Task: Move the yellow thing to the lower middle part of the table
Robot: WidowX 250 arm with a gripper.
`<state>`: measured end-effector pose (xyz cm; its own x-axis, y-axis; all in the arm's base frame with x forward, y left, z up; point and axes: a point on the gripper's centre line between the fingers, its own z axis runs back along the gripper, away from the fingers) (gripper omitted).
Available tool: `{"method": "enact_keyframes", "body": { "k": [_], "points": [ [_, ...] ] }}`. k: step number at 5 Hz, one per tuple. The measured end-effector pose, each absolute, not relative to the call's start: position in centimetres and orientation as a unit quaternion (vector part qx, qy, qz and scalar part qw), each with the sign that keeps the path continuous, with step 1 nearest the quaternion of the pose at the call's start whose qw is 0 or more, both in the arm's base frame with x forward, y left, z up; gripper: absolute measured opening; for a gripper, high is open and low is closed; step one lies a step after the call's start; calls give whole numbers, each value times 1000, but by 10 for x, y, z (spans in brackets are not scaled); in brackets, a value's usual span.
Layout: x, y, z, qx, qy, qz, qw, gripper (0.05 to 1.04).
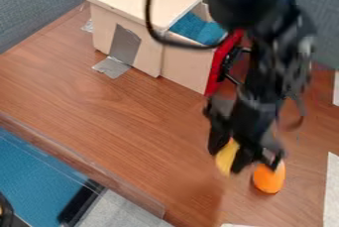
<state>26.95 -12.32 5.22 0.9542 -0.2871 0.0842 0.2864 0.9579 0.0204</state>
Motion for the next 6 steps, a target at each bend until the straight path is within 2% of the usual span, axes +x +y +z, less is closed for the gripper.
{"method": "enact_keyframes", "body": {
  "k": [1,2,4,5,6],
  "points": [
    [274,-90,75,-2,-61,-103,993,464],
    [275,-42,68,-6,-56,-53,997,464],
    [280,16,57,-5,-86,9,996,464],
    [278,20,31,-6,-70,13,997,464],
    [276,21,18,-2,-51,13,999,535]
  ]
}}
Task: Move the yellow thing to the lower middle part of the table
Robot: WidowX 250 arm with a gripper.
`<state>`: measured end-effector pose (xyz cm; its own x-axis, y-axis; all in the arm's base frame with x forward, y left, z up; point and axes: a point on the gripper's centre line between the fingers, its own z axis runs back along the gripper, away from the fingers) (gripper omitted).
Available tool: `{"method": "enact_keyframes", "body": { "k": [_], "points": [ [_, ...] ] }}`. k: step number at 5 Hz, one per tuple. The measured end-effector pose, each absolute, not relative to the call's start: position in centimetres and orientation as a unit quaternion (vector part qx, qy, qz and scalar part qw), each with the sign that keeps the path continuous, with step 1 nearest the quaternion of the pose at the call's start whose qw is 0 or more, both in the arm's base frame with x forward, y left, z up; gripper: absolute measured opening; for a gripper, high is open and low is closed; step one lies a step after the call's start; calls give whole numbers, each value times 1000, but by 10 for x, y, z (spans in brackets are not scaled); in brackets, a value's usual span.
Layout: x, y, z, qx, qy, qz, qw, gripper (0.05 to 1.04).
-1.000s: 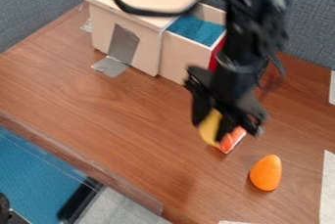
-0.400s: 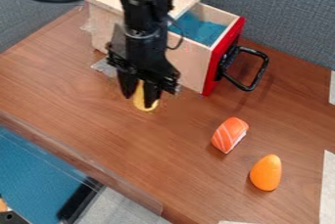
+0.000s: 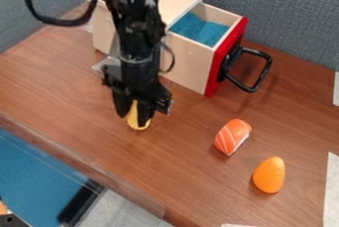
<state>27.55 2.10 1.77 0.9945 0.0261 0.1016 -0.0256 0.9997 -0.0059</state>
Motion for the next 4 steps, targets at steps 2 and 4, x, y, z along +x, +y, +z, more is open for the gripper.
{"method": "enact_keyframes", "body": {
  "k": [2,4],
  "points": [
    [273,23,32,6,-52,20,998,1011],
    [273,22,88,5,-108,33,994,1001]
  ]
}}
